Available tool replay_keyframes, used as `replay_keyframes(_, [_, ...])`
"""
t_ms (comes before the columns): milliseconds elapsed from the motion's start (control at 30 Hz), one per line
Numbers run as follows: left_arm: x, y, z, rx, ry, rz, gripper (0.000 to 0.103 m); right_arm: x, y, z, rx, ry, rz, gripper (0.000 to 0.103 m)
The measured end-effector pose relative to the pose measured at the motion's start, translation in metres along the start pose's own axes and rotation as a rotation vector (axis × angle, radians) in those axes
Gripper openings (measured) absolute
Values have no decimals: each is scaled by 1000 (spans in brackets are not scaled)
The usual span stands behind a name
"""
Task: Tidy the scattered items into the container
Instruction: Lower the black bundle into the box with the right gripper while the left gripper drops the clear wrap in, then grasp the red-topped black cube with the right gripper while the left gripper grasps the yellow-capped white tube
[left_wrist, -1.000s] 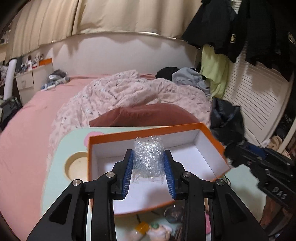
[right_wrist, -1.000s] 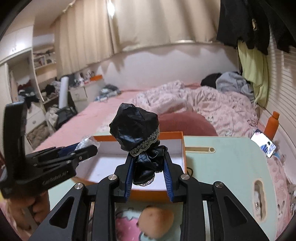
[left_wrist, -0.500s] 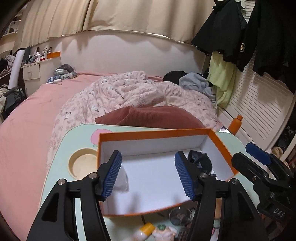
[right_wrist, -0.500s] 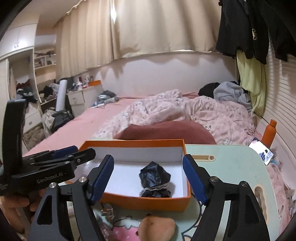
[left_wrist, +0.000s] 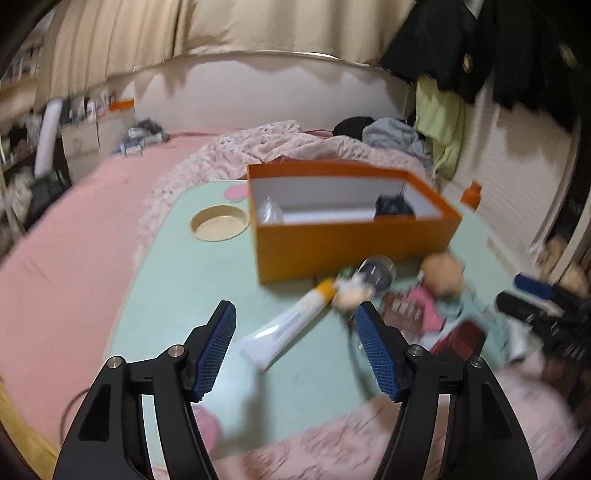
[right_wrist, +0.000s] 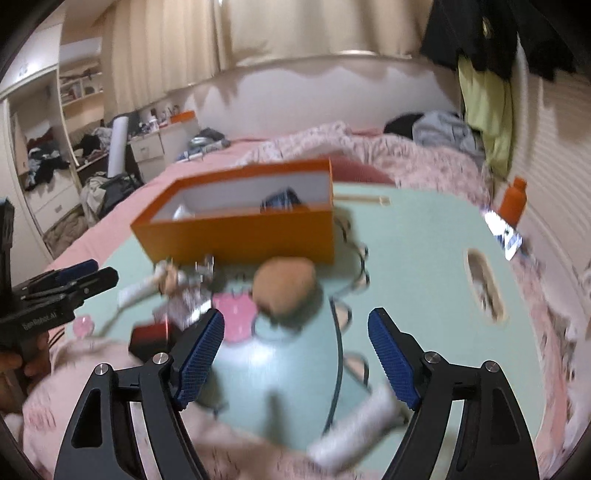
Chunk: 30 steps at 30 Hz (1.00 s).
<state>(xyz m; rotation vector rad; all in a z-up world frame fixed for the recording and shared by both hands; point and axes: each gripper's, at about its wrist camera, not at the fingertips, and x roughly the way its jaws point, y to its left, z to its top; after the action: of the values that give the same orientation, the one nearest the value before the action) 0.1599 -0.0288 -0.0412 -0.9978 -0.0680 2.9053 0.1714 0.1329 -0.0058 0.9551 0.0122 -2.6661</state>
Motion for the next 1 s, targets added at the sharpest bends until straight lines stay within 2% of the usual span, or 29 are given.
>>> replay_keyframes(133, [12, -6, -16, 24, 63, 4, 68, 9, 5, -20, -6, 68, 2, 83])
replay_keyframes(233, [17, -8, -19, 47, 87, 13, 68, 8, 5, -18, 0, 54, 2, 83])
replay_keyframes(433, [20, -5, -20, 28, 101, 2, 68, 7, 4, -19, 7, 45, 25, 83])
replay_keyframes(567, [21, -3, -21, 25, 110, 0, 68, -2, 13, -13, -31, 6, 116, 83])
replay_keyframes(633, [21, -3, -21, 25, 111, -1, 68, -4, 30, -9, -101, 4, 176, 83])
replay_keyframes(700, [21, -3, -20, 24, 110, 1, 68, 3, 50, -7, -182, 50, 230, 83])
replay_keyframes(767, [21, -2, -21, 22, 105, 12, 68, 8, 60, -6, -225, 74, 241, 83])
replay_keyframes(867, [20, -1, -21, 16, 101, 19, 68, 21, 63, 3, -205, 118, 268, 83])
replay_keyframes(967, [21, -1, -20, 16, 102, 21, 68, 39, 61, 8, -180, 184, 259, 83])
replay_keyframes(1000, [21, 0, -20, 17, 103, 21, 68, 45, 61, 8, -174, 214, 265, 80])
